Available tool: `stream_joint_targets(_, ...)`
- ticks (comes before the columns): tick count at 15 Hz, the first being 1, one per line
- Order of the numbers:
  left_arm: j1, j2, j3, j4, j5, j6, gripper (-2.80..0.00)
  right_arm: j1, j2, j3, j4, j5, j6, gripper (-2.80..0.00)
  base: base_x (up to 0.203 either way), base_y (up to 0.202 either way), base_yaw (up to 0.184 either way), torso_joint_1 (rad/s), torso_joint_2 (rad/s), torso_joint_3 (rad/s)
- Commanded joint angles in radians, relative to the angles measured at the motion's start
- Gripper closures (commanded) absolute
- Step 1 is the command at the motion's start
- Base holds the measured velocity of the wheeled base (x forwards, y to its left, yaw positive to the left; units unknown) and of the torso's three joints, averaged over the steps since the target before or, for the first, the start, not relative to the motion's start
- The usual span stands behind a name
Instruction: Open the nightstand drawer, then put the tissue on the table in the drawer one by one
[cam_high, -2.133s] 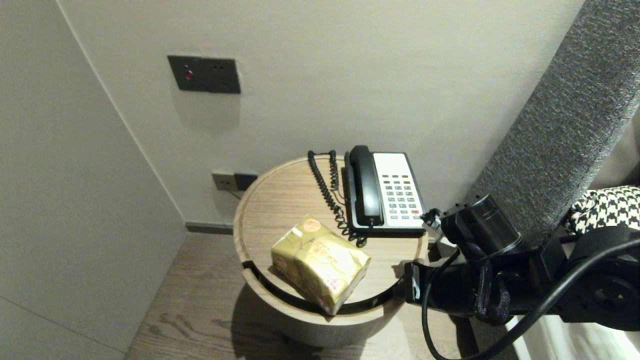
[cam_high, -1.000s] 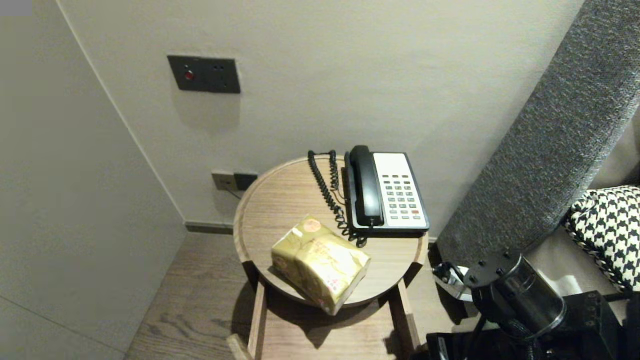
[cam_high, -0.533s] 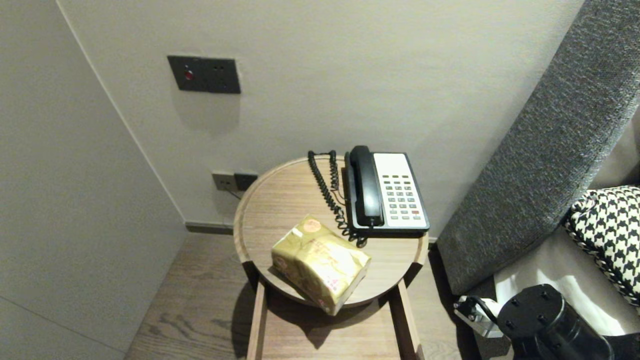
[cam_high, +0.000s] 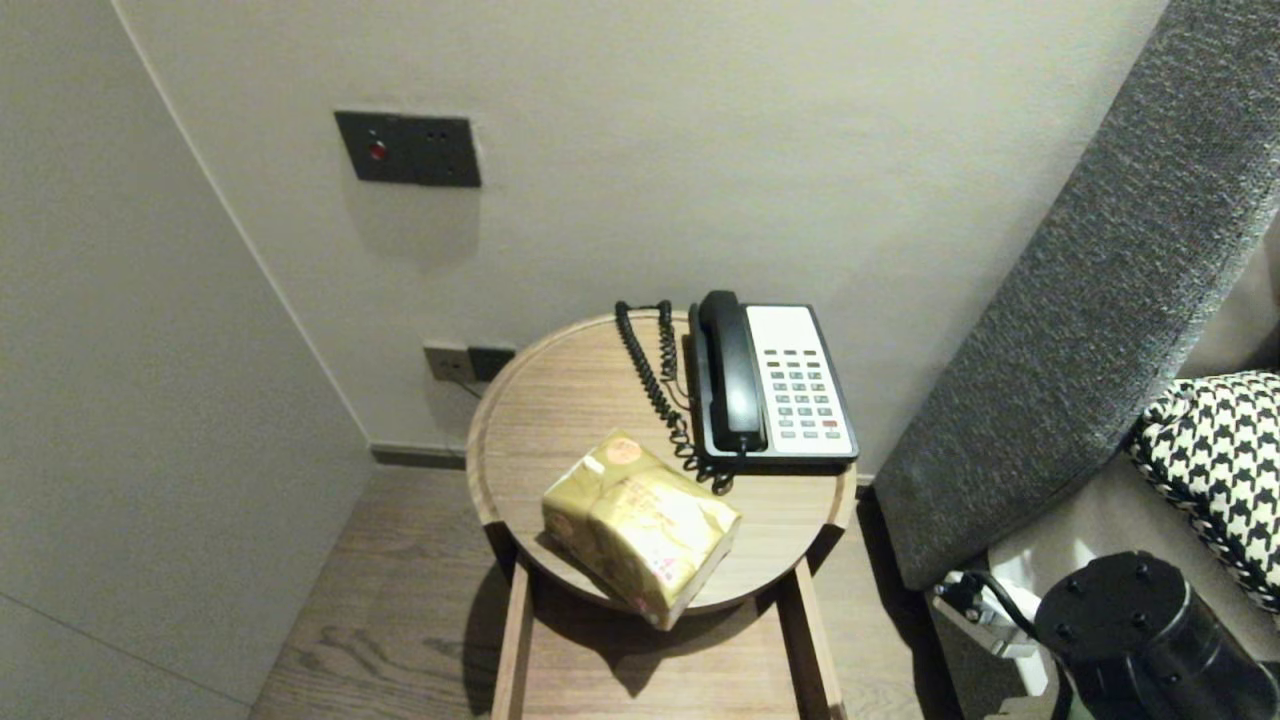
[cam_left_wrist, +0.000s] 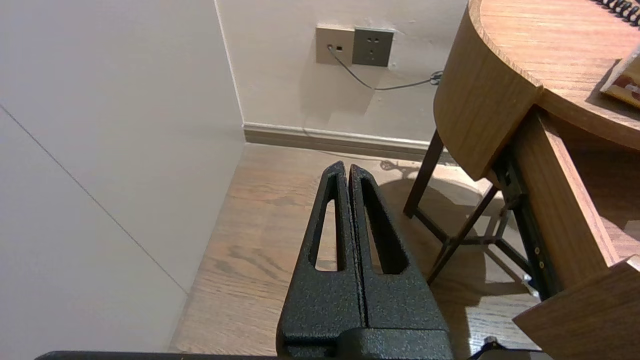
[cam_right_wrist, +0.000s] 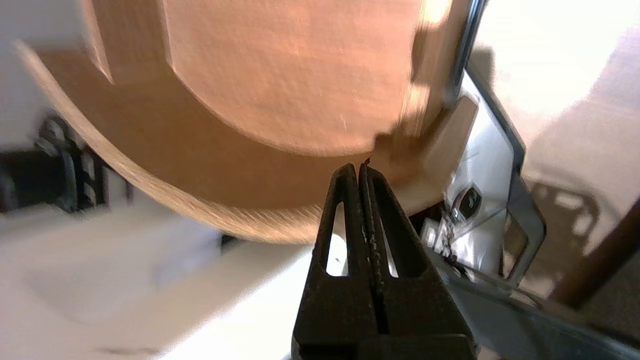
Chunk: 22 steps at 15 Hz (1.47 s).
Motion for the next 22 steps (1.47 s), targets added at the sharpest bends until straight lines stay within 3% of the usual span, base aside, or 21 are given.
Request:
stream_joint_targets(1, 0.0, -0.002, 0.0, 0.0, 0.0, 0.0, 0.0, -0.031, -0.019, -0.117, 0.076, -0.015, 0.003, 0.0, 0.0, 0.0, 0.0, 0.0, 0.0, 0.0)
stream_joint_targets(5, 0.0, -0.002, 0.0, 0.0, 0.0, 0.0, 0.0, -0.136, -0.006, -0.545, 0.41, -0.056, -0.03, 0.0, 0.0, 0.0, 0.0, 0.0, 0.0, 0.0)
stream_joint_targets(7, 0.0, -0.002, 0.0, 0.0, 0.0, 0.0, 0.0, -0.202, 0.044, -0.705, 0.512, -0.071, -0.111, 0.0, 0.0, 0.0, 0.0, 0.0, 0.0, 0.0)
stream_joint_targets(11, 0.0, -0.002, 0.0, 0.0, 0.0, 0.0, 0.0, -0.236, 0.153, -0.899, 0.577, -0.08, -0.46, 0.0, 0.0, 0.0, 0.0, 0.0, 0.0, 0.0)
stream_joint_targets(17, 0.0, -0.002, 0.0, 0.0, 0.0, 0.0, 0.0, -0.182, 0.234, -1.019, 0.707, -0.083, -0.913, 0.0, 0.0, 0.0, 0.0, 0.0, 0.0, 0.0)
stream_joint_targets(22, 0.0, -0.002, 0.0, 0.0, 0.0, 0.0, 0.0, -0.113, 0.364, -1.178, 0.729, -0.128, -0.943, 0.0, 0.0, 0.0, 0.0, 0.0, 0.0, 0.0)
